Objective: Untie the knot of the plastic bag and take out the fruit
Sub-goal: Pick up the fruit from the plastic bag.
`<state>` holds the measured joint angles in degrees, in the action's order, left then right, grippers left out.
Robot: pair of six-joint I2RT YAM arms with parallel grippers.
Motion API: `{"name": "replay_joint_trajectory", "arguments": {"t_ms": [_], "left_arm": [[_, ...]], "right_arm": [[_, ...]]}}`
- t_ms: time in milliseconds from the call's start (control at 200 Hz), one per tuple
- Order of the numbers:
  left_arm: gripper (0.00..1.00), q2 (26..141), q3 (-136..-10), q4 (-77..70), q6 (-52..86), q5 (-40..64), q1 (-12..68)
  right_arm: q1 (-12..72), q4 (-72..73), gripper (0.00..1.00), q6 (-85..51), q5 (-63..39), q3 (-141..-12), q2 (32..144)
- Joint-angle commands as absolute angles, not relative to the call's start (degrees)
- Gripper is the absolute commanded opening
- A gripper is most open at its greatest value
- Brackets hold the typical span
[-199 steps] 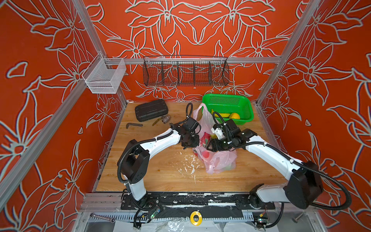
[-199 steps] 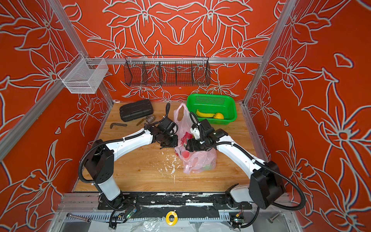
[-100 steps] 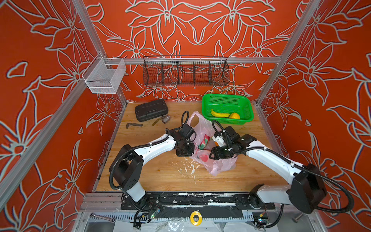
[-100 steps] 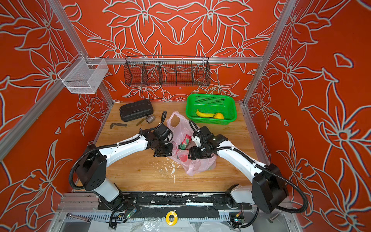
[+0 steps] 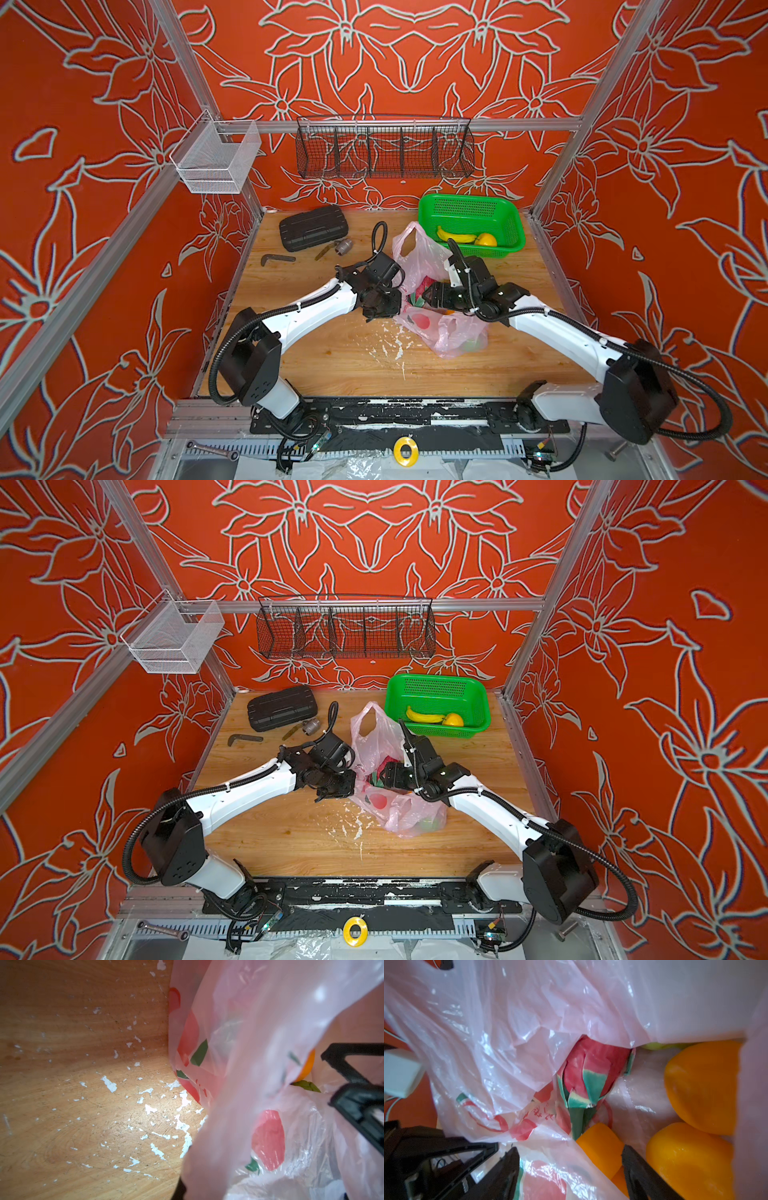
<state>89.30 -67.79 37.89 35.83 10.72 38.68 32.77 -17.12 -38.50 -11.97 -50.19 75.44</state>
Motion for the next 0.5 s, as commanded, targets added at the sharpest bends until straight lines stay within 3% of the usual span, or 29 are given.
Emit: {"name": "replay_joint_trajectory", "arguments": {"t_ms": [0,165,495], "left_arm": [[0.03,87.8,-68.8,37.4,35.6,8.5,38.9],[0.03,86.9,-68.8,36.6,35.0,8.3,38.9],[0.02,86.1,-68.8,36.2,34.7,7.6,38.9]], "right_arm": [[33.3,-9.8,0.79,-41.0,-7.9,-49.1,78.5],[33.4,-4.3,0.80,-41.5,-7.0,-48.1,83.1],[33.5,4.3,0.91,-39.9,-6.8,-48.8,91.2]]}}
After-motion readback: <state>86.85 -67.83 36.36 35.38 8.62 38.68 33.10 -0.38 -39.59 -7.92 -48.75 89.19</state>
